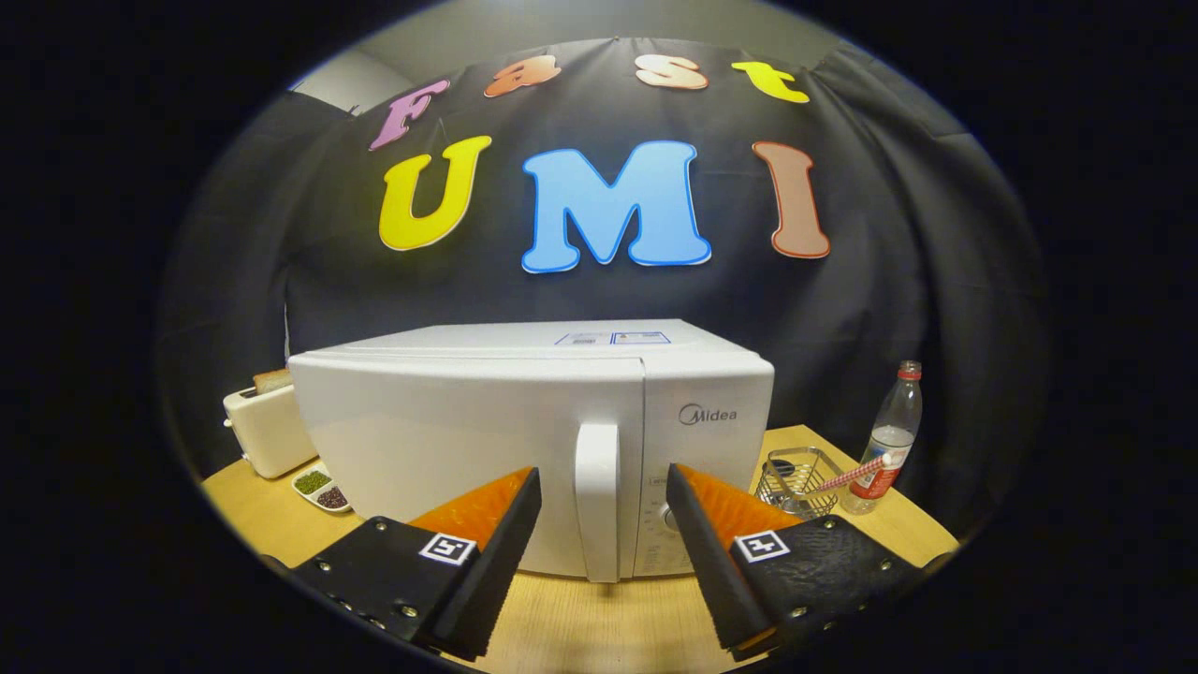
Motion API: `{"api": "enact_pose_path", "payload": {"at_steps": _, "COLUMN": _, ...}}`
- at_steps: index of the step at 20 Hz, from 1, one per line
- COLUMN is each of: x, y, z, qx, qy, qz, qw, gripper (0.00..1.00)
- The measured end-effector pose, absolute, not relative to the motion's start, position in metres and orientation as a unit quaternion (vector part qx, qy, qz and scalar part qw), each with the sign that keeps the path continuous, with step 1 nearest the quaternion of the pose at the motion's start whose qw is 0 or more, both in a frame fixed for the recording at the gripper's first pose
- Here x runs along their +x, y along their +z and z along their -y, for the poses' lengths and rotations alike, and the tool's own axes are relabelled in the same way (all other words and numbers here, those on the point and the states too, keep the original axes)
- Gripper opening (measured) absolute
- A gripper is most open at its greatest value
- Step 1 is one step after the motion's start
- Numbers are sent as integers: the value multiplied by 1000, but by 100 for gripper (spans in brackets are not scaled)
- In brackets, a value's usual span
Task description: Open the microwave, put the food inside, and close the microwave door.
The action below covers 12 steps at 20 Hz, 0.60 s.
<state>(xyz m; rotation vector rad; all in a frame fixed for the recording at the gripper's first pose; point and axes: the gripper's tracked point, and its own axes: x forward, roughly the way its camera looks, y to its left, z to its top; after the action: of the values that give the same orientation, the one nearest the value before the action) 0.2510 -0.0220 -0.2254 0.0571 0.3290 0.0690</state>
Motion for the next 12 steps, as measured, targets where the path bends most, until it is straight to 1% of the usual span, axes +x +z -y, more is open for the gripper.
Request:
{"api": "enact_pose_path", "payload": {"at_steps": 1, "x": 254, "y": -232, "z": 24, "qx": 20, "qy": 29, "qz": -169, "qw": 985, "gripper": 84}}
{"api": "enact_pose_path", "payload": {"at_steps": 3, "x": 257, "y": -242, "z": 20, "qx": 14, "qy": 39, "qz": -180, "qw": 983, "gripper": 65}}
{"api": "enact_pose_path", "payload": {"at_steps": 4, "x": 260, "y": -246, "z": 20, "qx": 12, "qy": 39, "qz": -184, "qw": 982, "gripper": 65}}
{"api": "enact_pose_path", "payload": {"at_steps": 5, "x": 260, "y": -246, "z": 20, "qx": 13, "qy": 42, "qz": -184, "qw": 982, "gripper": 56}}
{"api": "enact_pose_path", "payload": {"at_steps": 6, "x": 259, "y": -246, "z": 24, "qx": 12, "qy": 32, "qz": -182, "qw": 983, "gripper": 53}}
{"api": "enact_pose_path", "payload": {"at_steps": 7, "x": 263, "y": -244, "z": 24, "qx": 17, "qy": 31, "qz": -184, "qw": 982, "gripper": 41}}
{"api": "enact_pose_path", "payload": {"at_steps": 8, "x": 264, "y": -243, "z": 21, "qx": 19, "qy": 37, "qz": -185, "qw": 982, "gripper": 41}}
{"api": "enact_pose_path", "payload": {"at_steps": 11, "x": 263, "y": -243, "z": 19, "qx": -2, "qy": 30, "qz": -189, "qw": 982, "gripper": 20}}
{"api": "enact_pose_path", "payload": {"at_steps": 12, "x": 263, "y": -245, "z": 19, "qx": 4, "qy": 34, "qz": -196, "qw": 980, "gripper": 20}}
